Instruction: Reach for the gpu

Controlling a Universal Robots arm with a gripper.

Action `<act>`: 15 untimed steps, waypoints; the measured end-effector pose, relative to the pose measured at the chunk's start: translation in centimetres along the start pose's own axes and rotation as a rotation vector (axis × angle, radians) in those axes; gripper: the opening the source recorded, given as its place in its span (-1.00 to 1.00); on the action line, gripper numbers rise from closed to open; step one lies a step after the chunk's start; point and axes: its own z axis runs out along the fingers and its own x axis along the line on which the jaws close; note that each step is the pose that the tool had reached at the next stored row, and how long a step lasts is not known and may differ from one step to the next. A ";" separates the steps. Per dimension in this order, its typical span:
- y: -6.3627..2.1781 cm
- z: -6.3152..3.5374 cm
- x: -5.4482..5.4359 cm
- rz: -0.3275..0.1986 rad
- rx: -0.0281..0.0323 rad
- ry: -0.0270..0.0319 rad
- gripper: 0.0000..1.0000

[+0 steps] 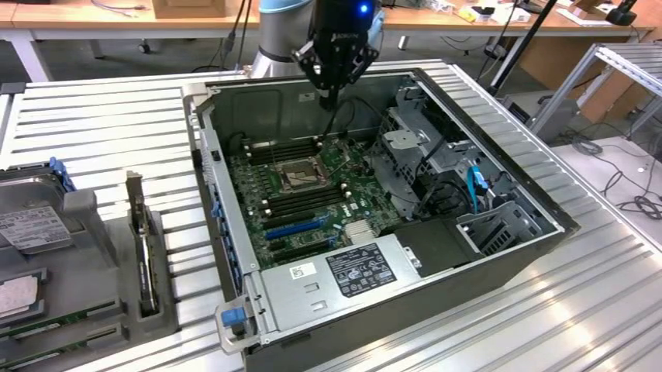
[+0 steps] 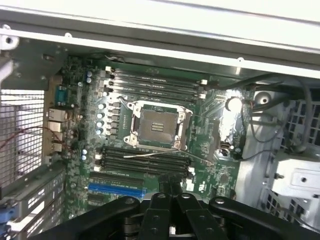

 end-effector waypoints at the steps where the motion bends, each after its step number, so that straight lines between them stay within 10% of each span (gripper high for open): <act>1: -0.02 -0.49 0.0 0.000 0.0002 -0.0017 -0.79; 8: -0.03 -1.97 0.1 -0.003 -0.0015 -0.0090 -0.79; 15: 0.01 -1.51 0.0 -0.004 -0.0432 -0.0152 -0.79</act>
